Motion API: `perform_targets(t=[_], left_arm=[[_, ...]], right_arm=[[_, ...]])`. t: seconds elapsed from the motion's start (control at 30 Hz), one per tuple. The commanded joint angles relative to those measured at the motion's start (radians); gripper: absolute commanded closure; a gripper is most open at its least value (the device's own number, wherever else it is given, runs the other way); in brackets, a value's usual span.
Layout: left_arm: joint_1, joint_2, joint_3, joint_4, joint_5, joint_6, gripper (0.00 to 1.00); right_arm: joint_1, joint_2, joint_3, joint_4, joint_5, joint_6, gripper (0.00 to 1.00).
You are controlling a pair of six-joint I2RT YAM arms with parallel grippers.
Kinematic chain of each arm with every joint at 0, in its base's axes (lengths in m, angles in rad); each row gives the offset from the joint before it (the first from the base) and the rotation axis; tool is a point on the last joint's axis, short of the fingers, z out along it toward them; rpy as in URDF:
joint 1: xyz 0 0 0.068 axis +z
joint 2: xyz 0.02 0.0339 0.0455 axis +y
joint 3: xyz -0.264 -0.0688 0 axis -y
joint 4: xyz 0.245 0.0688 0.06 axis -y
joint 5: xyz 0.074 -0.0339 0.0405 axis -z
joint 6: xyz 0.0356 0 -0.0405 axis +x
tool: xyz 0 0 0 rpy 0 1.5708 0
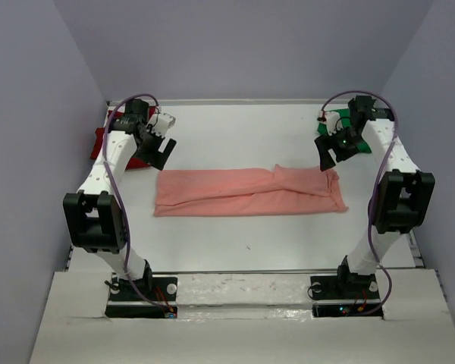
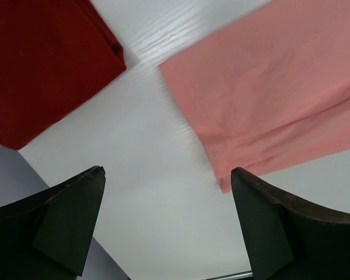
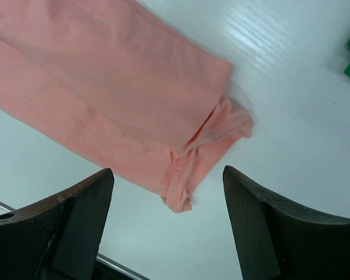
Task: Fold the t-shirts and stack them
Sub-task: Fold the other side of the tshirt into a rectangle
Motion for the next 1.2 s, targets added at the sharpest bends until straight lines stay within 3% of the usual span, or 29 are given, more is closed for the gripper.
perform_targets(t=[0.0, 0.33, 0.6, 0.73, 0.8, 0.83, 1.17], left_arm=[[0.004, 0.061, 0.035, 0.003, 0.176, -0.035, 0.01], [-0.007, 0.141, 0.027, 0.046, 0.249, -0.062, 0.01], [-0.013, 0.159, 0.029, 0.038, 0.223, -0.072, 0.01], [-0.017, 0.173, 0.050, 0.029, 0.216, -0.079, 0.01], [-0.021, 0.176, 0.059, 0.026, 0.221, -0.082, 0.01], [-0.022, 0.176, 0.061, 0.024, 0.221, -0.084, 0.01], [-0.034, 0.155, 0.006, 0.042, 0.201, -0.084, 0.01]], right_arm=[[-0.007, 0.103, 0.103, 0.063, -0.071, 0.030, 0.21], [-0.007, 0.397, 0.307, 0.069, -0.110, 0.022, 0.25], [-0.007, 0.474, 0.381, 0.049, -0.106, 0.004, 0.26], [-0.007, 0.476, 0.377, 0.040, -0.102, -0.001, 0.34], [-0.007, 0.461, 0.354, 0.040, -0.110, -0.009, 0.48], [-0.007, 0.456, 0.346, 0.040, -0.112, -0.009, 0.49], [-0.007, 0.410, 0.196, 0.092, -0.078, -0.018, 0.37]])
